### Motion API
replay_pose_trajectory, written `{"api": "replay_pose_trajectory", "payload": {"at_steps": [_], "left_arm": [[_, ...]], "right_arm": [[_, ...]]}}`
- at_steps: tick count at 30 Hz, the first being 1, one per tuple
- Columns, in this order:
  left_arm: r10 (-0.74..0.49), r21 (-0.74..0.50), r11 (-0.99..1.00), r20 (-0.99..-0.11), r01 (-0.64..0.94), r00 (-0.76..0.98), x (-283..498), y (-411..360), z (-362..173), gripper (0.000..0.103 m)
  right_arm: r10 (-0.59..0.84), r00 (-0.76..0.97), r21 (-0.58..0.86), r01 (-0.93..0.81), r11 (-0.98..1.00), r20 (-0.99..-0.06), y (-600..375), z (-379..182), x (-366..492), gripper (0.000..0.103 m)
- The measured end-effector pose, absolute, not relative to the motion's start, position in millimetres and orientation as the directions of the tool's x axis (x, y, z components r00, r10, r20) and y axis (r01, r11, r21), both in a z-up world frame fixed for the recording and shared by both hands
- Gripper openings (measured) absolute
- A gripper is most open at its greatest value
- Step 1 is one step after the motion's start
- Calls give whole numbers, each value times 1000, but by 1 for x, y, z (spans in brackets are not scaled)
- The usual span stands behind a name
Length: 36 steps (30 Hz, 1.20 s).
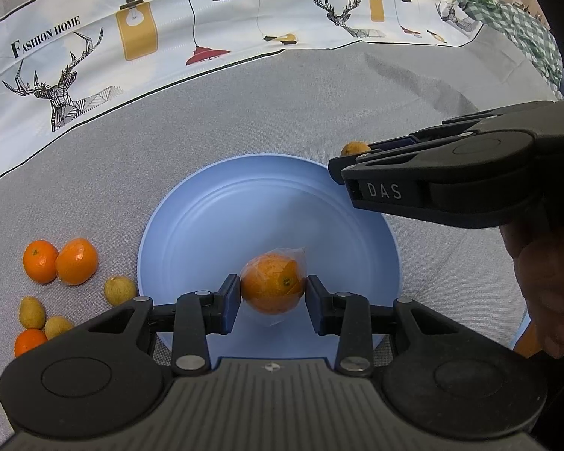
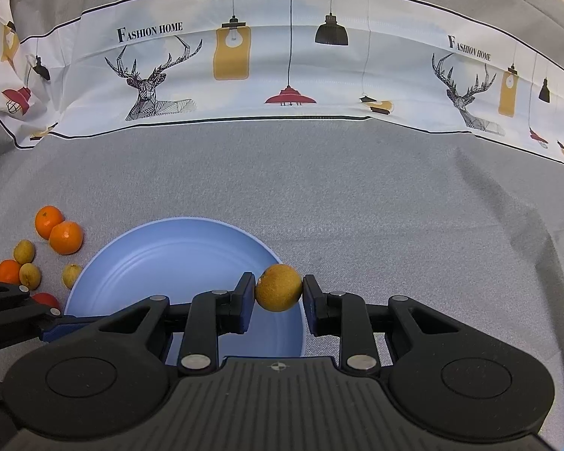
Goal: Organize fruits
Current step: 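Open the right gripper dropping the yellow fruit while the left lowers and releases the bagged orange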
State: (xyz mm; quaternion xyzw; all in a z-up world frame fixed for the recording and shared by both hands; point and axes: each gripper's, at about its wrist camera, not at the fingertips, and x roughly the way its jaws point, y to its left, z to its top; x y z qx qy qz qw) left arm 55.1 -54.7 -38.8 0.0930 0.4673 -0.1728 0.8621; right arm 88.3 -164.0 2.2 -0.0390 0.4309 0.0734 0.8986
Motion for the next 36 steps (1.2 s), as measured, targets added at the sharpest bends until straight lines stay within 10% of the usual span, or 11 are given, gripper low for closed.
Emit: {"api": "replay_pose_trajectory", "payload": {"at_steps": [36], "left_arm": [[-207, 0, 929, -829, 370, 520, 54, -51, -30, 42]], "right_arm": [[93, 629, -9, -158, 987, -772, -162, 1, 87, 39]]}}
